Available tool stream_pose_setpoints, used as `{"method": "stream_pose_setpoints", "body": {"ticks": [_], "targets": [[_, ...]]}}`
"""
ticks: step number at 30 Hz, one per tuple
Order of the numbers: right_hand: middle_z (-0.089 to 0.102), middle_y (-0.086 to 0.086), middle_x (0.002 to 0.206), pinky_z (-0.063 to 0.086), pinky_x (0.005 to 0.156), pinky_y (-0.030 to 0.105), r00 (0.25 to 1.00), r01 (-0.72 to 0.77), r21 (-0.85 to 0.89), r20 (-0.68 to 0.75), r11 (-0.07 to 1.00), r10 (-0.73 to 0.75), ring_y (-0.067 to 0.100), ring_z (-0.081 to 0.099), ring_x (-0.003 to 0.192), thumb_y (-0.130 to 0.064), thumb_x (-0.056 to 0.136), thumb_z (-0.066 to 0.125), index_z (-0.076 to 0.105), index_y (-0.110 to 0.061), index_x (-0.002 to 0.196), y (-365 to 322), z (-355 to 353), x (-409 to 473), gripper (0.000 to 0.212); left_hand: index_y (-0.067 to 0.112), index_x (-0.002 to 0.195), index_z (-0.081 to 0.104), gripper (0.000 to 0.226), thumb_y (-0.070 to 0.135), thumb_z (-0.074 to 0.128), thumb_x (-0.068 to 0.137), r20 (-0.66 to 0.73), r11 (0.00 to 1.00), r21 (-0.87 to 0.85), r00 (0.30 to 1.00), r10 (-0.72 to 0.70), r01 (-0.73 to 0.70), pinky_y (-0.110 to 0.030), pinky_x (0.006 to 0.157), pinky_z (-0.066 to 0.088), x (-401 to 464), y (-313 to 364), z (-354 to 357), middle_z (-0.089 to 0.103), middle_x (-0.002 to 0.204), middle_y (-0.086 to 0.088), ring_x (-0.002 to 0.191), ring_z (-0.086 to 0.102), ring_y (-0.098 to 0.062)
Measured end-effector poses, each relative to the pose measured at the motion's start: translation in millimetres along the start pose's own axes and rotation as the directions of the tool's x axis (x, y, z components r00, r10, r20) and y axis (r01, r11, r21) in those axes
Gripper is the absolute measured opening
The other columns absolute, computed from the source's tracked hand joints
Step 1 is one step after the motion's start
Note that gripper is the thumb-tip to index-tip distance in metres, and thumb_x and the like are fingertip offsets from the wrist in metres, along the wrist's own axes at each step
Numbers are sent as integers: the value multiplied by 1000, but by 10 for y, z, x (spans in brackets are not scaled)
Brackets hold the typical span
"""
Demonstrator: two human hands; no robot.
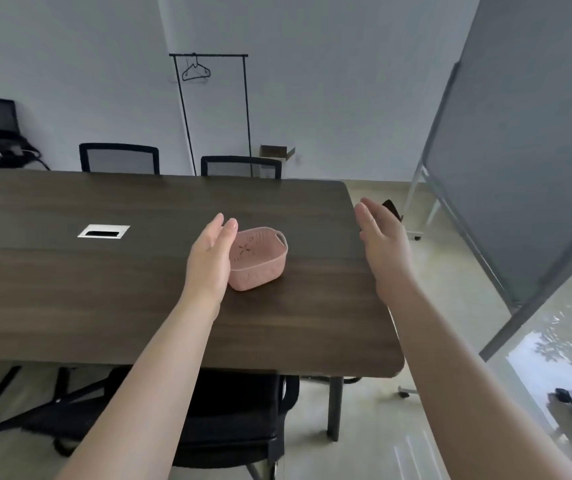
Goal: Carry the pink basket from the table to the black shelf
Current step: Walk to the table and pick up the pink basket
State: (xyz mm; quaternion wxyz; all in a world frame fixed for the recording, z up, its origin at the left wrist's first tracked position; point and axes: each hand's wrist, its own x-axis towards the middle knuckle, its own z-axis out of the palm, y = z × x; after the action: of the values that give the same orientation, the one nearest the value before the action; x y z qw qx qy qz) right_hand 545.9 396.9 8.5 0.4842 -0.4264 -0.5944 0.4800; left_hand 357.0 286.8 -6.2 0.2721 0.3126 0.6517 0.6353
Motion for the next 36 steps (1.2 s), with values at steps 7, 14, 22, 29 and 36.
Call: {"method": "stream_pose_setpoints", "body": {"ticks": [7,14,22,29,36], "targets": [[52,-8,137,37,105,26,1000,-3,-13,-10,1000,2,7,48,125,-38,96,50,45,-19,142,100,419,505,49,27,153,34,57,43,45,99,20,1000,-9,999,-26,26,-23,103,25,671,-70,-11,33,159,10,144,30,-9],[51,-15,132,37,106,27,1000,-19,-32,-23,999,18,4,48,123,-40,95,50,46,-22,142,253,757,883,50,25,153,33,57,42,44,100,54,999,18,998,-43,43,-22,99,25,1221,-200,-48,32,160,10,144,30,-9],[49,-6,141,37,100,22,999,-48,-52,14,998,49,4,47,122,-39,95,51,44,-20,142,369,1062,1226,51,24,153,33,56,40,45,100,28,996,-10,996,-84,84,-21,99,26,1596,-322,-91,32,159,10,144,30,-8],[48,-6,143,38,102,25,992,-87,-84,89,993,94,10,47,127,-40,95,49,43,-20,143,571,1269,1561,52,24,153,34,56,39,45,100,-56,992,-10,990,-130,129,-21,101,24,1857,-509,-61,33,159,11,143,30,-6],[49,-4,143,41,101,28,967,-196,-120,138,973,212,12,49,126,-42,93,53,43,-19,143,1077,1459,1933,56,23,154,32,61,42,47,98,-151,963,-12,951,-269,270,-26,106,23,2208,-904,61,31,160,9,145,30,-11]]}}
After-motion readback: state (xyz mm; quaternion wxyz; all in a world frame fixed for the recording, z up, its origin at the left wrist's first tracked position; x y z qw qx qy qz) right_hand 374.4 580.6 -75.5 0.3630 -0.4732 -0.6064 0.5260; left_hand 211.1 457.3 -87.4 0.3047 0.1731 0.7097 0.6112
